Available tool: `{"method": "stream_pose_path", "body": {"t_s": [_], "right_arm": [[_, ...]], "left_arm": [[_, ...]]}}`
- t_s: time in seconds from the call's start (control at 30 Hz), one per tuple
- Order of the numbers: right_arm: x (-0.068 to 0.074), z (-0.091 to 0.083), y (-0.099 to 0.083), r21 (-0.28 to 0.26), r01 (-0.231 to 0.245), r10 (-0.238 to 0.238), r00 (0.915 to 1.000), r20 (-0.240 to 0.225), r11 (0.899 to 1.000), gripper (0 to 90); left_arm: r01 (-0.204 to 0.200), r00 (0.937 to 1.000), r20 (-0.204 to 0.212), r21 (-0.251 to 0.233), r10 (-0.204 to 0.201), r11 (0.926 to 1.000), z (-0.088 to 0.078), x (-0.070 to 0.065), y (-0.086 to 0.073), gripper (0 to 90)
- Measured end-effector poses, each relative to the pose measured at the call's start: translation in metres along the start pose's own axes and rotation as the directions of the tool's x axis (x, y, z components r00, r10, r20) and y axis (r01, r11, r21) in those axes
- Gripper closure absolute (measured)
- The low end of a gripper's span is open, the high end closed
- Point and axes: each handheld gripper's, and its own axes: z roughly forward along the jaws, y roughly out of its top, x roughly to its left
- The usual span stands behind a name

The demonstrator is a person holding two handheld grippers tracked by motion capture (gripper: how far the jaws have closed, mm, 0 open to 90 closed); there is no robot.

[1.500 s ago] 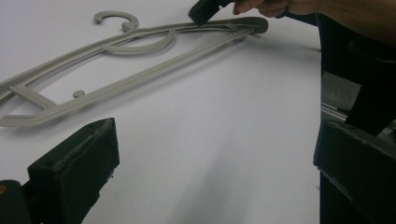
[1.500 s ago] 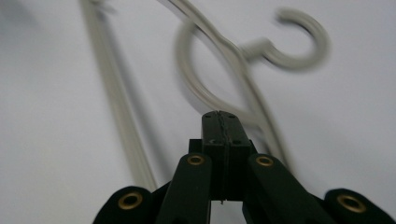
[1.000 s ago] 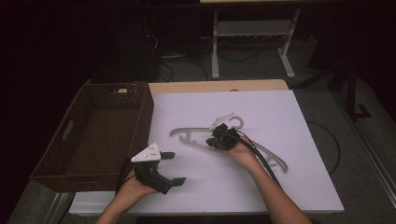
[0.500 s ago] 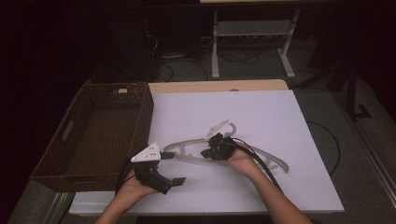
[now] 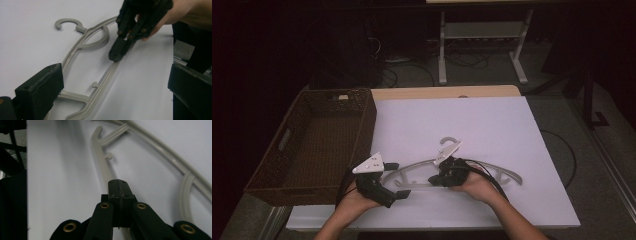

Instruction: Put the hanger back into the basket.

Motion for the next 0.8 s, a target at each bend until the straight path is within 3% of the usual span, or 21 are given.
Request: {"method": "stream_pose_path", "body": {"t_s": [0.1, 0.2, 0.23, 0.27, 0.3, 0.43, 0.57, 0.8], "right_arm": [[0.004, 0.0, -0.003, -0.005, 0.011, -0.011, 0.9999, 0.008, 1.0, 89.5], [0.005, -0.007, -0.003, -0.031, 0.012, -0.011, 0.999, 0.044, 0.999, 89.5], [0.007, -0.016, -0.004, -0.059, -0.008, 0.013, 0.9973, 0.073, 0.998, 89.5], [0.007, -0.016, -0.004, -0.059, -0.008, 0.013, 0.9973, 0.073, 0.998, 89.5], [0.01, -0.026, -0.007, -0.087, -0.053, 0.061, 0.9938, 0.093, 0.995, 89.5], [0.012, -0.039, -0.018, -0.115, -0.075, 0.088, 0.9886, 0.122, 0.991, 89.5], [0.013, -0.053, -0.039, -0.129, -0.105, 0.124, 0.9807, 0.151, 0.986, 89.5], [0.014, -0.054, -0.053, -0.127, -0.13, 0.15, 0.9747, 0.165, 0.983, 89.5]], "left_arm": [[-0.003, 1.0, -0.001, 0.001, 0.003, 1.0, 0.0, 0.0, 0.0, 0.0], [-0.001, 1.0, -0.001, -0.002, 0.001, 1.0, 0.0, -0.001, 0.001, 0.0], [0.0, 1.0, 0.0, -0.002, 0.0, 1.0, 0.0, -0.001, 0.001, 0.0], [0.0, 1.0, 0.001, -0.003, 0.0, 1.0, 0.0, -0.001, 0.0, 0.0], [0.0, 1.0, 0.001, -0.002, 0.0, 1.0, -0.001, -0.001, 0.0, 0.0], [-0.001, 1.0, -0.002, -0.003, 0.001, 1.0, -0.001, 0.0, 0.0, 0.0], [0.004, 1.0, -0.002, -0.01, -0.004, 0.9999, -0.001, 0.0, 0.0, 0.0], [0.006, 1.0, 0.0, -0.008, -0.006, 0.9999, -0.001, 0.001, 0.0, 0.0]]}}
